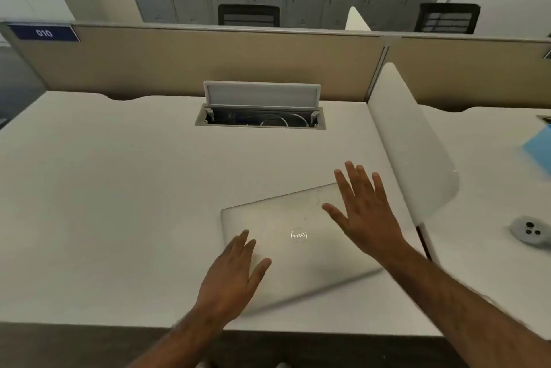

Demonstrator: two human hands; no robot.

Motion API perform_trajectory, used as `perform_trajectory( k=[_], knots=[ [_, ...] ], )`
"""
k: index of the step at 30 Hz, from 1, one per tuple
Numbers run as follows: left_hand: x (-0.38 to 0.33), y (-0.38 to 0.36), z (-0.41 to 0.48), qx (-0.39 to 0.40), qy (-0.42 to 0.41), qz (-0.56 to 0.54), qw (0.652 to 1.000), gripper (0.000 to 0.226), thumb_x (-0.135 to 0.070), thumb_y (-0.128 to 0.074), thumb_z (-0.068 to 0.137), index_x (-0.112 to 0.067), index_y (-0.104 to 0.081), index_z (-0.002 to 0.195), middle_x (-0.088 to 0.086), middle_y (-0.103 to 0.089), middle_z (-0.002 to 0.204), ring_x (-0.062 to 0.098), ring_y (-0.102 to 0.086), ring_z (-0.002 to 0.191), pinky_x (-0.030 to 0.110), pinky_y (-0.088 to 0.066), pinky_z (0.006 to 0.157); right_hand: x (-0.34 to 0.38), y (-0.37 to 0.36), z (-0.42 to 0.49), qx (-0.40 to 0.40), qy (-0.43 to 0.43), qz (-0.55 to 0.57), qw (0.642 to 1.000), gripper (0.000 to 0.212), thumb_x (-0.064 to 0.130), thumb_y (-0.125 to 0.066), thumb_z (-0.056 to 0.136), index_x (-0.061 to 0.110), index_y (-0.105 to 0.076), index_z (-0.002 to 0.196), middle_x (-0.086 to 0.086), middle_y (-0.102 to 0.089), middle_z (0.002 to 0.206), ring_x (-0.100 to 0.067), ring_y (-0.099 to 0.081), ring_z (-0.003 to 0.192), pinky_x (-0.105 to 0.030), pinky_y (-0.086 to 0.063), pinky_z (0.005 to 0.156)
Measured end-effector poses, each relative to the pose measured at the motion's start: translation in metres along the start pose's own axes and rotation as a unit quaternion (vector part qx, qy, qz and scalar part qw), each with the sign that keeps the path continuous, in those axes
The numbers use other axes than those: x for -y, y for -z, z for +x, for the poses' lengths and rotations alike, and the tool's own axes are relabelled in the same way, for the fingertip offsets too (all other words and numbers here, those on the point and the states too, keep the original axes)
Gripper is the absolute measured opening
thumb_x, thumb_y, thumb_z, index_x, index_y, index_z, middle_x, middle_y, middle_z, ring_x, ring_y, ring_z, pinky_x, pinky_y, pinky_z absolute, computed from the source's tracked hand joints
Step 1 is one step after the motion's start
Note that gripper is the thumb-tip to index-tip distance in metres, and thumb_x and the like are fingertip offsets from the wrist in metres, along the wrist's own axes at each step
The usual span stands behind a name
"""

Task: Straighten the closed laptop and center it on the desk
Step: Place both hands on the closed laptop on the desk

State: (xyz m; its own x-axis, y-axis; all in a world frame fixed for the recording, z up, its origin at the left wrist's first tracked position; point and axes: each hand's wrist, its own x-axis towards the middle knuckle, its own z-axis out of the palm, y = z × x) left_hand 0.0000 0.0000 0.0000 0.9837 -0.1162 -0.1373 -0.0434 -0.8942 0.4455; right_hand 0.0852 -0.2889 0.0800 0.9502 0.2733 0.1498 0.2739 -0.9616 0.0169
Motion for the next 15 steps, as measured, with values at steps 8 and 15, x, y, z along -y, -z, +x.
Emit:
perform_trajectory(
  k=[8, 15],
  knots=[
    [0.008, -0.029, -0.012, 0.022, 0.015, 0.021, 0.999, 0.082, -0.079, -0.006, 0.085, -0.034, -0.025, 0.151, -0.015, -0.007, 0.165, 0.008, -0.015, 0.151, 0.029, -0.02, 0.117, -0.016, -0.038, -0.029, 0.04, -0.03, 0.006, 0.999, 0.079, 0.064, -0.023, 0.097, 0.012, -0.026, 0.156, -0.013, -0.019, 0.165, -0.033, -0.026, 0.151, -0.056, -0.021, 0.121],
    [0.005, -0.04, -0.018, 0.032, 0.017, 0.058, 0.998, 0.067, -0.059, -0.028, 0.095, -0.029, -0.018, 0.154, -0.005, 0.004, 0.166, 0.015, 0.003, 0.153, 0.033, -0.003, 0.121, -0.029, -0.058, -0.044, 0.1, -0.079, 0.043, 0.991, 0.084, 0.07, -0.008, 0.092, 0.021, -0.009, 0.16, -0.007, -0.002, 0.169, -0.028, -0.009, 0.155, -0.046, -0.01, 0.126]
  ],
)
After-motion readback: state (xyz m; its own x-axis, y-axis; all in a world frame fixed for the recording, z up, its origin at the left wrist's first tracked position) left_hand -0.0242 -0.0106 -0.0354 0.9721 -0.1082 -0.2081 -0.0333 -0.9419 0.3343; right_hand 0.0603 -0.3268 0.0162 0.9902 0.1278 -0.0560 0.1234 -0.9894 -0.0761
